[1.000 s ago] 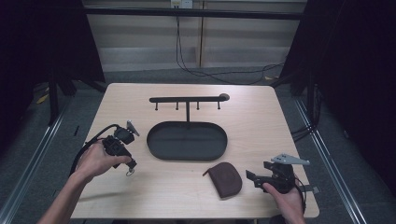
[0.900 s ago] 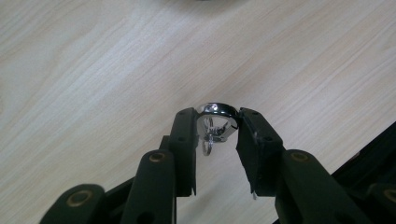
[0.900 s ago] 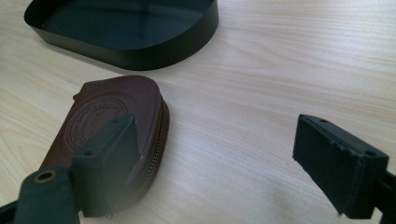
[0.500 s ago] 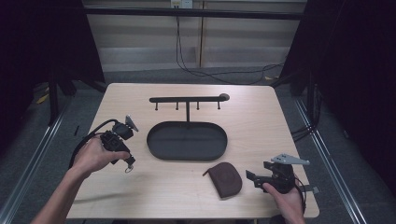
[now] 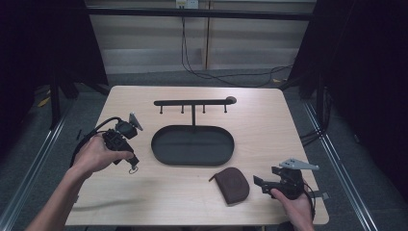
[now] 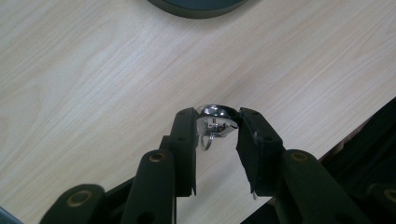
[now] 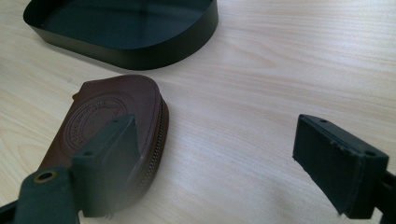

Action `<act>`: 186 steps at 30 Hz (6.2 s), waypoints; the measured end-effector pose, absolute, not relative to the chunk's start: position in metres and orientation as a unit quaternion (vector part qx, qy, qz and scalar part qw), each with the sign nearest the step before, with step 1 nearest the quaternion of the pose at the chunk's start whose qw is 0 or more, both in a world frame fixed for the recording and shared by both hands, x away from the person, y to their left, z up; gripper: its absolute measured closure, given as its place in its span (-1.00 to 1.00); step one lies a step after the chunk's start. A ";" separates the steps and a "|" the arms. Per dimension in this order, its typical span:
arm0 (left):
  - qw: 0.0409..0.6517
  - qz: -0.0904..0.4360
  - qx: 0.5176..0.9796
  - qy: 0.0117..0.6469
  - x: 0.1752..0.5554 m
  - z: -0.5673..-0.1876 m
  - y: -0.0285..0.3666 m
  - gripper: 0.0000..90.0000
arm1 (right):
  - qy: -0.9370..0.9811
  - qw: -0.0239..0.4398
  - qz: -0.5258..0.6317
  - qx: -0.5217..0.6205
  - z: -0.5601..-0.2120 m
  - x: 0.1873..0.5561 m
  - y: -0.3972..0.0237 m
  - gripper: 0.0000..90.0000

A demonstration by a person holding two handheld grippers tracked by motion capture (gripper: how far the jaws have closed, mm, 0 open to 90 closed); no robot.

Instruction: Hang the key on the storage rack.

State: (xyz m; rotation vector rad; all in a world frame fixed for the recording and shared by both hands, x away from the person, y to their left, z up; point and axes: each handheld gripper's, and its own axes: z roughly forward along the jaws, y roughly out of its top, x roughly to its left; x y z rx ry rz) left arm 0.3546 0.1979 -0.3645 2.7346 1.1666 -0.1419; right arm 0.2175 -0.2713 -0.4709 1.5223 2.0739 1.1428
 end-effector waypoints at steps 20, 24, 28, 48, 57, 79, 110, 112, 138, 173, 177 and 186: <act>0.082 -0.040 0.919 0.385 0.363 -0.339 0.184 0.51 | 0.727 0.162 0.400 0.534 -0.471 0.217 -0.271 -0.69; 0.084 -0.040 0.917 0.387 0.366 -0.334 0.183 0.52 | 0.727 0.161 0.400 0.534 -0.471 0.218 -0.272 -0.69; 0.088 -0.039 0.916 0.390 0.370 -0.325 0.184 0.51 | 0.727 0.161 0.400 0.535 -0.471 0.217 -0.272 -0.69; 0.092 -0.042 0.910 0.402 0.385 -0.317 0.178 0.51 | 0.727 0.162 0.401 0.534 -0.470 0.217 -0.272 -0.69; 0.097 -0.039 0.908 0.405 0.394 -0.306 0.172 0.51 | 0.727 0.163 0.401 0.534 -0.470 0.216 -0.272 -0.69; 0.088 -0.038 0.910 0.403 0.425 -0.291 0.130 0.51 | 0.725 0.160 0.403 0.535 -0.470 0.216 -0.273 -0.69; 0.066 -0.031 0.900 0.429 0.461 -0.301 0.114 0.51 | 0.727 0.156 0.403 0.534 -0.471 0.215 -0.274 -0.69; 0.068 -0.032 0.898 0.433 0.462 -0.301 0.115 0.51 | 0.727 0.156 0.404 0.533 -0.471 0.215 -0.274 -0.69; 0.087 -0.024 0.882 0.463 0.472 -0.300 0.114 0.51 | 0.728 0.155 0.404 0.532 -0.471 0.215 -0.274 -0.69; 0.100 -0.046 0.882 0.458 0.446 -0.308 0.145 -0.25 | 0.728 0.154 0.398 0.536 -0.472 0.217 -0.273 -0.69; 0.120 -0.044 0.885 0.447 0.435 -0.307 0.154 -0.32 | 0.729 0.156 0.398 0.534 -0.472 0.216 -0.273 -0.69; 0.151 -0.041 0.889 0.431 0.418 -0.309 0.170 -0.45 | 0.729 0.156 0.395 0.537 -0.472 0.217 -0.273 -0.69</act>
